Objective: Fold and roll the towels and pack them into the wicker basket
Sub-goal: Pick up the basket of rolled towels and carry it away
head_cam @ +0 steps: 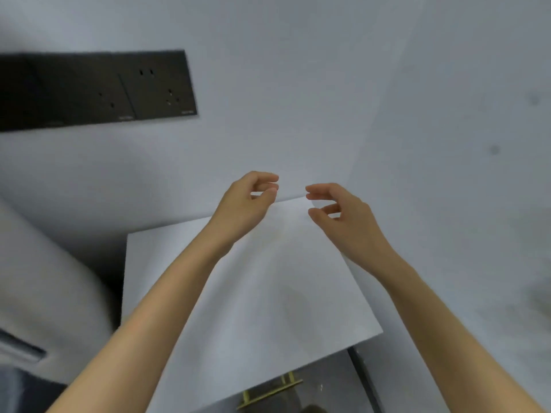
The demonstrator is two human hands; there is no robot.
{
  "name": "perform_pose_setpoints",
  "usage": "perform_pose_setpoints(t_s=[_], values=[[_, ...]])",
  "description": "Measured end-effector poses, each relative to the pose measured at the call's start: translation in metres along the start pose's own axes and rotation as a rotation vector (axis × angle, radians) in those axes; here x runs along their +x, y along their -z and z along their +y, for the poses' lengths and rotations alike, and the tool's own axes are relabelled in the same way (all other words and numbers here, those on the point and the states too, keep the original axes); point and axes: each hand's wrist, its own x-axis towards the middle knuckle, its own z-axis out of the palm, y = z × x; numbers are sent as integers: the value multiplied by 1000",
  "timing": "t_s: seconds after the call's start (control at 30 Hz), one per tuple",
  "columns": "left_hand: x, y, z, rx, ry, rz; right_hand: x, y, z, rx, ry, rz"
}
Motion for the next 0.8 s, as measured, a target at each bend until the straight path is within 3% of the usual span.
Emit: perform_pose_setpoints(t_s=[0.47, 0.8], values=[[-65, 90, 268, -34, 33, -94, -52, 171, -227, 25, -170, 28], [-141, 72, 337, 20, -106, -475, -176, 227, -279, -1, -362, 264]])
